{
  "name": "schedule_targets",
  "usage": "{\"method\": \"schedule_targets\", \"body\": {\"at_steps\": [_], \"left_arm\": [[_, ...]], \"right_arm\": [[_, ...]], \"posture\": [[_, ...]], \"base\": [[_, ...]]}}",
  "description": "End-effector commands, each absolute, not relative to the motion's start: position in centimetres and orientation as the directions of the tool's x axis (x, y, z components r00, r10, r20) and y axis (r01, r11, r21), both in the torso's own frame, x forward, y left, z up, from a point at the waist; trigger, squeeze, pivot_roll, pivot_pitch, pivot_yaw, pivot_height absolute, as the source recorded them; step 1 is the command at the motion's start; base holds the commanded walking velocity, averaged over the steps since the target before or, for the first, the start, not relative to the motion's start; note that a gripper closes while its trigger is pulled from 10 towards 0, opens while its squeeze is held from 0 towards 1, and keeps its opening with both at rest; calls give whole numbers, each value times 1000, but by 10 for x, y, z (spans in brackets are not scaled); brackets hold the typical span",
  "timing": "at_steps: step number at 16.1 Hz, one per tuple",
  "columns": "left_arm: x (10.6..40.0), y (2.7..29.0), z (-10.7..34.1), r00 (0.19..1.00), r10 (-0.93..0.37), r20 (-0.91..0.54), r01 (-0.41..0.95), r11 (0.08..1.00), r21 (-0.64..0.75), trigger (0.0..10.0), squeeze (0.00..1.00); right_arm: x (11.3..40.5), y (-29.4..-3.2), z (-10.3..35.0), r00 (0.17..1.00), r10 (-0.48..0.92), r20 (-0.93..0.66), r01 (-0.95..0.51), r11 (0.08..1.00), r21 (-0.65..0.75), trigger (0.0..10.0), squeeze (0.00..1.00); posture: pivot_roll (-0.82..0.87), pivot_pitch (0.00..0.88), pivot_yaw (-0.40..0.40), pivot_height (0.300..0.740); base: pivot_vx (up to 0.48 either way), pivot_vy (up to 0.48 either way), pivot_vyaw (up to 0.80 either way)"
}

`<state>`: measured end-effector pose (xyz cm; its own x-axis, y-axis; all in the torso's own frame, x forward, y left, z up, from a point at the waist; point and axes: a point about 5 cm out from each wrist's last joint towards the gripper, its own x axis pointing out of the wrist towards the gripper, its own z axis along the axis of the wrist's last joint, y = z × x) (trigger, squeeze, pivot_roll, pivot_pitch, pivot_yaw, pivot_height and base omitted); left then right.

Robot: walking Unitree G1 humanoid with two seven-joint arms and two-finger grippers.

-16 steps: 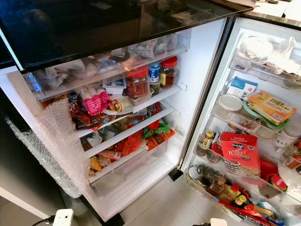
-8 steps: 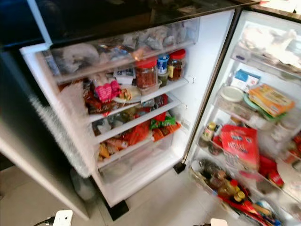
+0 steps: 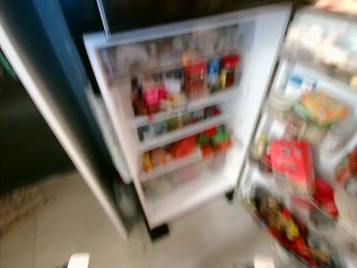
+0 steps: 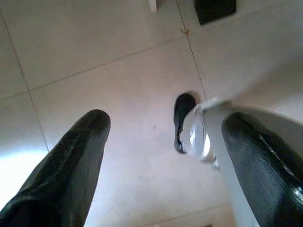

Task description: Restocking fridge

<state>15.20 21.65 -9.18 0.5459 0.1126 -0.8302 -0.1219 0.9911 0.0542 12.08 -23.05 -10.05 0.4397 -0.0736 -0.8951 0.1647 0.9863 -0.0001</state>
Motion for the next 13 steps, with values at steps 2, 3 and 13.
{"method": "schedule_targets", "body": {"at_steps": [2, 3, 13], "left_arm": [[154, 220, -91, 542, 123, -831, -143, 988, 53, 10000, 0], [154, 220, -90, 543, 124, -831, -139, 989, 57, 10000, 0], [153, 222, -91, 536, 120, -836, -122, 990, 64, 10000, 0]], "right_arm": [[124, -230, -100, 449, -78, -890, 178, 984, 4, 10000, 0], [124, -230, -100, 447, -80, -891, 182, 983, 3, 10000, 0], [122, -229, -101, 436, -89, -895, 175, 985, -12, 10000, 0]], "posture": [[0, 0, -11, 740], [0, 0, -11, 740], [-8, 0, 2, 740]], "base": [[0, 120, 0], [0, 247, 0], [0, 269, -388]]}}
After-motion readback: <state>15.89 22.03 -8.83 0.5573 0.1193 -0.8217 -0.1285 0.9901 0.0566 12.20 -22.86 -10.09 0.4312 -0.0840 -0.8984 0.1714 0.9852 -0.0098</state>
